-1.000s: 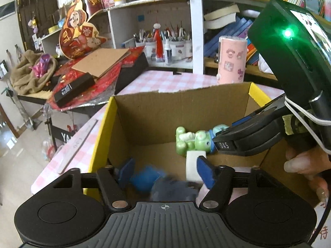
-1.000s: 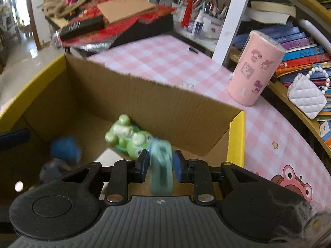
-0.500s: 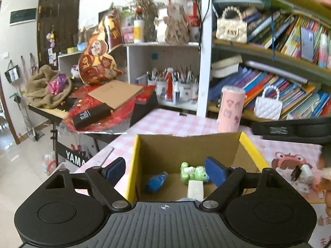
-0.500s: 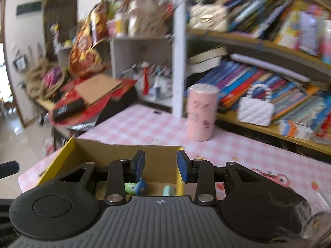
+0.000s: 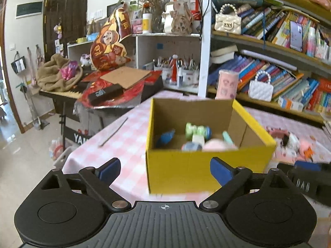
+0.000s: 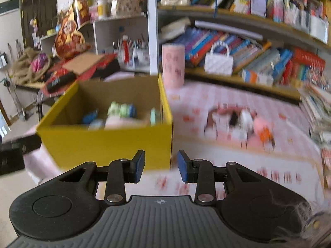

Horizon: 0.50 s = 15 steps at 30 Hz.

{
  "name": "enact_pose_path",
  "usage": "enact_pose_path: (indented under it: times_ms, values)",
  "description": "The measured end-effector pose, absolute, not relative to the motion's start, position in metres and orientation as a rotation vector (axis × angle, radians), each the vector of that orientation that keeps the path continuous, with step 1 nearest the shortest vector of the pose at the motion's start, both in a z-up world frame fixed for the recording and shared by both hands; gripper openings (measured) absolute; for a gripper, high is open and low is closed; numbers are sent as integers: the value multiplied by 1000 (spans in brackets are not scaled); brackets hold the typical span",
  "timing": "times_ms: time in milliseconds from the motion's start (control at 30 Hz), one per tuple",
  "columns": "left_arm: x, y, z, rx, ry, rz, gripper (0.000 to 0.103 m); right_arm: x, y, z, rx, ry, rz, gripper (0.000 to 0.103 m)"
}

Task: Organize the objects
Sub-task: 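Withdraw both grippers from the box toward the remaining toys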

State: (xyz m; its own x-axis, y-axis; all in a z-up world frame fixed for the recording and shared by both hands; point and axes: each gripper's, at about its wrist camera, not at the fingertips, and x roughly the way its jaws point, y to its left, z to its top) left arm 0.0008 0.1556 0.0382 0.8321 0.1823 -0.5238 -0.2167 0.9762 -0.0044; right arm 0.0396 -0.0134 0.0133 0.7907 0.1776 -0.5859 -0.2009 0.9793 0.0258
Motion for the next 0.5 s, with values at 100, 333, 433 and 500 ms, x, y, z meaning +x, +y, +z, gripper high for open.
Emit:
enact_pose_path:
  times_ms: [100, 333, 433, 500]
  values:
    - [-18, 151, 34, -50, 559, 216, 95, 14, -14, 3, -44, 650, 198, 33]
    - [-44, 138, 24, -40, 603, 156, 95, -25, -30, -6, -22, 670, 145, 33]
    - [-47, 125, 19, -32, 626, 98, 95, -38, -43, -10, -13, 688, 110, 34]
    - [-48, 115, 16, -22, 642, 54, 95, -43, -51, -11, -4, 697, 78, 34]
